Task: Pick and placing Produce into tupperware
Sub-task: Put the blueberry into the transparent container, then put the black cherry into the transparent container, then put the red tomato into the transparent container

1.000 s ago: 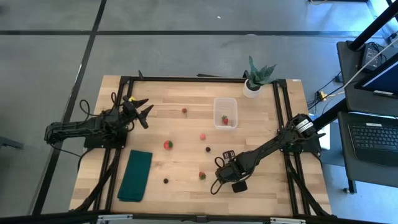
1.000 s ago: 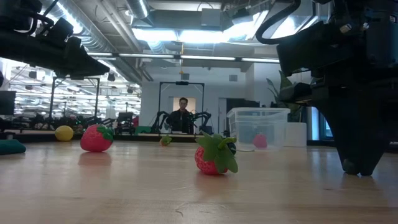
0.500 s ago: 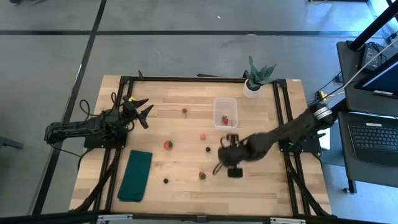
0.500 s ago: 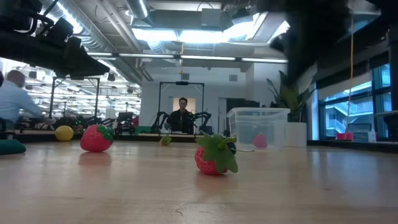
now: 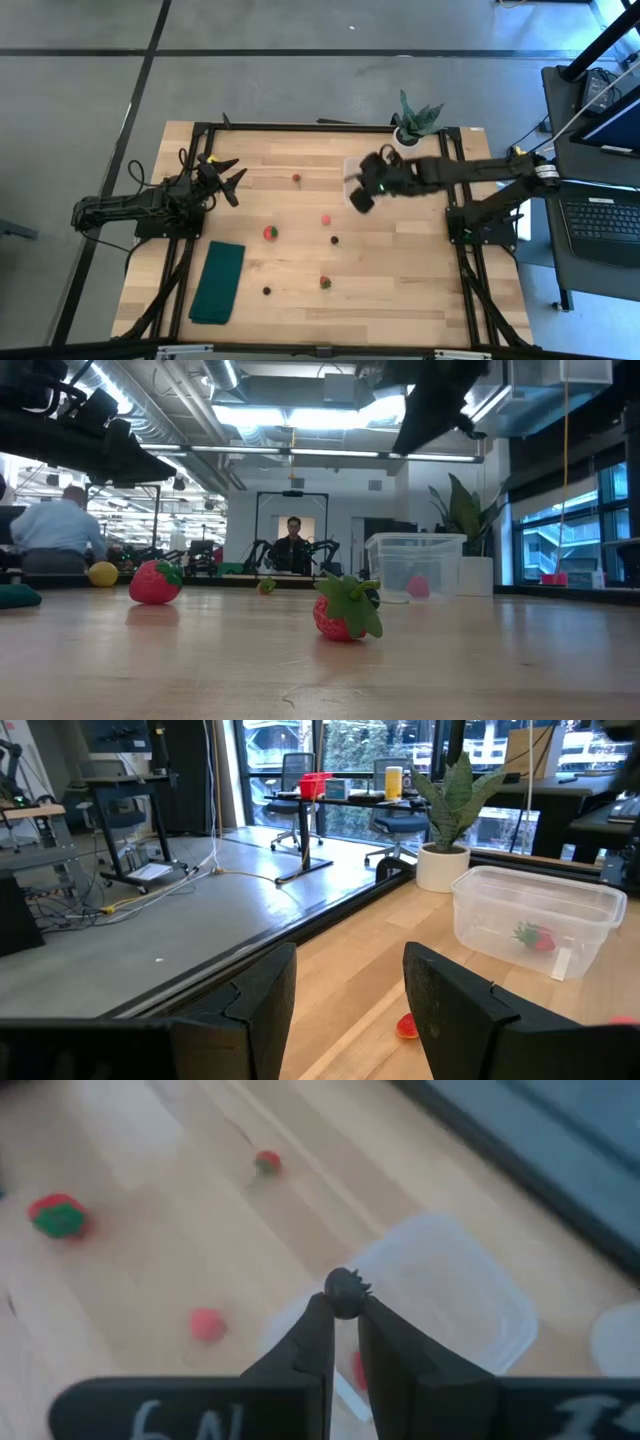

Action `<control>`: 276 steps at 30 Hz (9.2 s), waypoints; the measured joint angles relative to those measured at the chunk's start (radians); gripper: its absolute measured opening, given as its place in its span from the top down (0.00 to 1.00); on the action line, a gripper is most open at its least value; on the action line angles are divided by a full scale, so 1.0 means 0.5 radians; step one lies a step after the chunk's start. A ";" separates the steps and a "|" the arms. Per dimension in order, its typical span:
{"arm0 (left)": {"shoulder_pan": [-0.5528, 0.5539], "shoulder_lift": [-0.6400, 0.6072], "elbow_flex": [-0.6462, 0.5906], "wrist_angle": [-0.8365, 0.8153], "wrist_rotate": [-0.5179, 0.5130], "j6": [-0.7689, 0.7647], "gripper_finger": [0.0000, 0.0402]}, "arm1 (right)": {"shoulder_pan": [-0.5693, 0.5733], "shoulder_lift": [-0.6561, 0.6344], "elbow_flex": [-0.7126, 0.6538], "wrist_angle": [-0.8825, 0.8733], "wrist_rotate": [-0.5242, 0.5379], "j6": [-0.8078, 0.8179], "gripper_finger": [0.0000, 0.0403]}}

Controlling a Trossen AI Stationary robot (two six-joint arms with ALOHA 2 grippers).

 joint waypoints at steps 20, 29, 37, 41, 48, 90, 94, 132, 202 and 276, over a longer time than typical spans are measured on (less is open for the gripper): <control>0.000 0.001 0.000 0.000 -0.001 -0.038 0.56 | -0.531 0.598 0.000 -0.178 -0.765 -0.102 0.89; 0.000 0.000 0.000 0.000 -0.001 -0.039 0.56 | -0.531 0.805 0.000 -0.177 -0.806 -0.157 0.89; 0.000 0.001 0.000 0.000 -0.001 -0.039 0.56 | -0.530 0.807 0.000 -0.154 -0.805 -0.152 0.82; 0.000 0.000 0.000 -0.001 -0.001 -0.044 0.56 | -0.529 0.807 0.000 -0.153 -0.806 -0.167 0.78; 0.000 0.001 0.000 0.000 -0.001 -0.036 0.56 | -0.529 0.808 0.062 -0.252 -0.850 -0.207 0.63; 0.000 0.001 0.000 0.000 0.000 -0.152 0.56 | 0.313 1.411 1.043 -0.643 -0.522 0.167 0.52; 0.000 0.001 0.000 0.000 0.000 -0.152 0.56 | 0.338 1.433 1.042 -0.642 -0.515 0.155 0.52; 0.000 0.000 0.000 -0.001 0.000 -0.154 0.56 | 0.385 1.475 1.042 -0.547 -0.519 0.094 0.25; 0.000 0.000 0.000 0.000 0.000 -0.157 0.56 | 0.380 1.349 0.839 -0.373 -0.662 0.112 0.72; -0.002 0.000 -0.002 0.026 0.001 -0.151 0.56 | -0.457 0.709 0.383 -0.452 -0.538 -0.412 0.34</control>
